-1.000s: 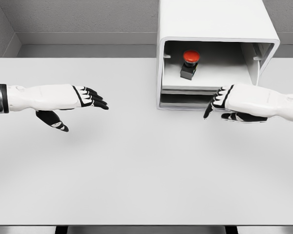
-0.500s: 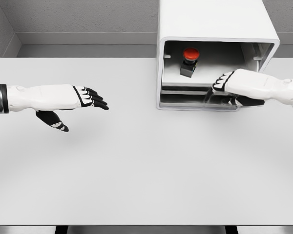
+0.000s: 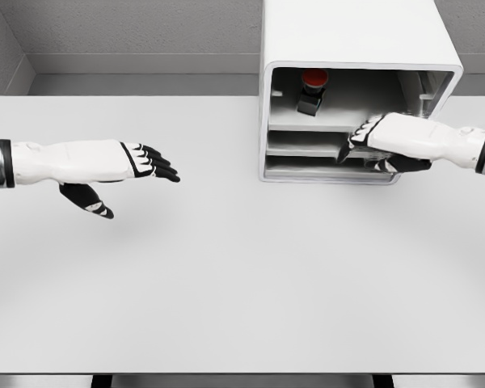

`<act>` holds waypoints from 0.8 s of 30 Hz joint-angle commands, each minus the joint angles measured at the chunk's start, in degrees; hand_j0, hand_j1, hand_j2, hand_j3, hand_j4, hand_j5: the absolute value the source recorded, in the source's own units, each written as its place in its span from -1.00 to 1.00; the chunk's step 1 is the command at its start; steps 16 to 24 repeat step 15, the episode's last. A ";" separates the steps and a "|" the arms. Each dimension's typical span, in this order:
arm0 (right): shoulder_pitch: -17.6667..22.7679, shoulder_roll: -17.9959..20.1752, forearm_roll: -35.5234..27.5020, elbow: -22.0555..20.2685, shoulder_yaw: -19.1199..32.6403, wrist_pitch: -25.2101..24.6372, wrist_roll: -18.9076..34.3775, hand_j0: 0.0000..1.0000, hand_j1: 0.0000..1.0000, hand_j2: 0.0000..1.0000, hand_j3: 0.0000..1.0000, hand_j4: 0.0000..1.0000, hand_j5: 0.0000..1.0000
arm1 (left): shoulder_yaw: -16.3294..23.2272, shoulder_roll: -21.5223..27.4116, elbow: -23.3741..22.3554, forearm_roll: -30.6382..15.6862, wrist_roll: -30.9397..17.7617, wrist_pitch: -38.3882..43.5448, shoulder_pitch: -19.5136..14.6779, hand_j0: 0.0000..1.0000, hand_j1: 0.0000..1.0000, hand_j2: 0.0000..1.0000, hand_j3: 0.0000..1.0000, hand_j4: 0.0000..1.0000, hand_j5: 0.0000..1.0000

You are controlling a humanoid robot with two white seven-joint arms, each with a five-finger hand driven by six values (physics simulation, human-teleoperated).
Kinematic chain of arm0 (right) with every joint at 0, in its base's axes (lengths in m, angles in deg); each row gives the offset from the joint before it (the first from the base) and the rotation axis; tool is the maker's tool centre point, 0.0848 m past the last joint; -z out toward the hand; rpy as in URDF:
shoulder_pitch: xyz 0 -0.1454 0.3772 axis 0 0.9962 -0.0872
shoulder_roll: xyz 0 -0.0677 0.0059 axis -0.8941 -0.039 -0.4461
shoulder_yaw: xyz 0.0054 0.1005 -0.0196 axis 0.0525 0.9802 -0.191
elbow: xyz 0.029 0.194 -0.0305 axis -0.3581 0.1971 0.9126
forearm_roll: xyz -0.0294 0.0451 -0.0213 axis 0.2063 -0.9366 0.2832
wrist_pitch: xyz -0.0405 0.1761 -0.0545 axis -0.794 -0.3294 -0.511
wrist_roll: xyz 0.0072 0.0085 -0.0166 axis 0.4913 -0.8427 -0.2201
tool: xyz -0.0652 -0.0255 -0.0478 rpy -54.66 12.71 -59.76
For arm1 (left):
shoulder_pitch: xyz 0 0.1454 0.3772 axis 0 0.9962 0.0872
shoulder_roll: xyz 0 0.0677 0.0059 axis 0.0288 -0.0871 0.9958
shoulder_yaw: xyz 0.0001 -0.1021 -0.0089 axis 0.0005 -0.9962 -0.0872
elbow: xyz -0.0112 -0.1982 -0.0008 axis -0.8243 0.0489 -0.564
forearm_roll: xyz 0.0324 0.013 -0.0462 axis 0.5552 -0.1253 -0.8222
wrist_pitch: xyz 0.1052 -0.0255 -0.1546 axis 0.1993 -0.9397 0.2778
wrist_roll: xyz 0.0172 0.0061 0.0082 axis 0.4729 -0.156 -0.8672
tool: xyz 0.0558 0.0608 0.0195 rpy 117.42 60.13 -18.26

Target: Slide open multi-storey tabletop storage cabinets and put open load switch and slide close multi-storey tabletop storage cabinets

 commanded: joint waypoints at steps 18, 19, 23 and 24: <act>13.36 7.36 -0.13 -15.56 10.26 -0.22 -0.02 1.00 1.00 1.00 1.00 1.00 1.00 | 2.08 1.19 -0.17 -0.30 0.02 0.16 2.64 1.00 1.00 1.00 1.00 1.00 1.00; 13.36 7.36 -0.13 -15.56 10.26 -0.22 -0.02 1.00 1.00 1.00 1.00 1.00 1.00 | 2.08 1.19 -0.17 -0.30 0.02 0.16 2.64 1.00 1.00 1.00 1.00 1.00 1.00; 13.36 7.36 -0.13 -15.56 10.26 -0.22 -0.02 1.00 1.00 1.00 1.00 1.00 1.00 | 2.08 1.19 -0.17 -0.30 0.02 0.16 2.64 1.00 1.00 1.00 1.00 1.00 1.00; 13.36 7.36 -0.13 -15.56 10.26 -0.22 -0.02 1.00 1.00 1.00 1.00 1.00 1.00 | 2.08 1.19 -0.17 -0.30 0.02 0.16 2.64 1.00 1.00 1.00 1.00 1.00 1.00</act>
